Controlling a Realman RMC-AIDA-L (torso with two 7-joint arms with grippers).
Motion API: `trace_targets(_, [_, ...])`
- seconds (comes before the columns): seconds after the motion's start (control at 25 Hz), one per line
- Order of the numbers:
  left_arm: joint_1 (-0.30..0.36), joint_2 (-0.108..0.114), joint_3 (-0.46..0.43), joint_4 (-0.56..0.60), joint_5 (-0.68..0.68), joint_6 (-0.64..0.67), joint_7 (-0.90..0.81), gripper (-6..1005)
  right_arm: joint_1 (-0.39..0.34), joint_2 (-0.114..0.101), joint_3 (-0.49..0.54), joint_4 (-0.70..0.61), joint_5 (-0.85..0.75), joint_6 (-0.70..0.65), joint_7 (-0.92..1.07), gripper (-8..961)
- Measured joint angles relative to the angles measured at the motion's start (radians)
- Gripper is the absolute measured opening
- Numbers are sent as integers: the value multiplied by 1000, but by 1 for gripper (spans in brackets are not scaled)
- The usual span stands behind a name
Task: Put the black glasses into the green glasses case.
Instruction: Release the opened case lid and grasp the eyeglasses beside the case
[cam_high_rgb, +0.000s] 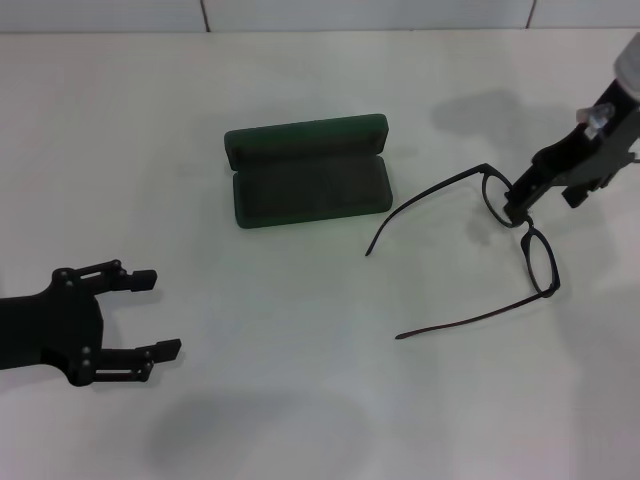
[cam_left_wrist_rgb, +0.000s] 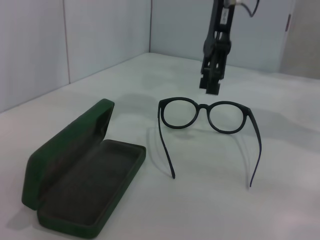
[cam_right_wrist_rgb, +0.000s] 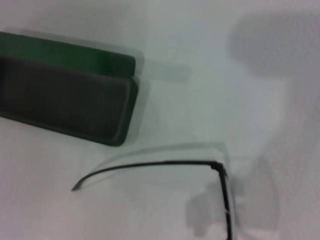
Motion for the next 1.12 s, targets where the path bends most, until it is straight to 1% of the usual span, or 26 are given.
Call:
trace_targets(0.2, [0,0,0,-1,0,0,0,874,-9,34,-15,6,-9,77,6,797])
trace_targets(0.4, [4,-5,0,-1,0,-1,1,874,-23,56,-19,35,-10,123,5,784])
trace_targets(0.48, [5,-7,0,-1,0,-1,1,874,-23,62,-21,53,-10,137,1,779])
trace_targets(0.92, [-2,-8,0,-21,-1,0,2,872,-34,68,-18,61,-5,166,7,751])
trace_targets(1.12, [-3,-6,0,-24,-1,0,2,872,-35,73,-63,39,-6,165,8,738])
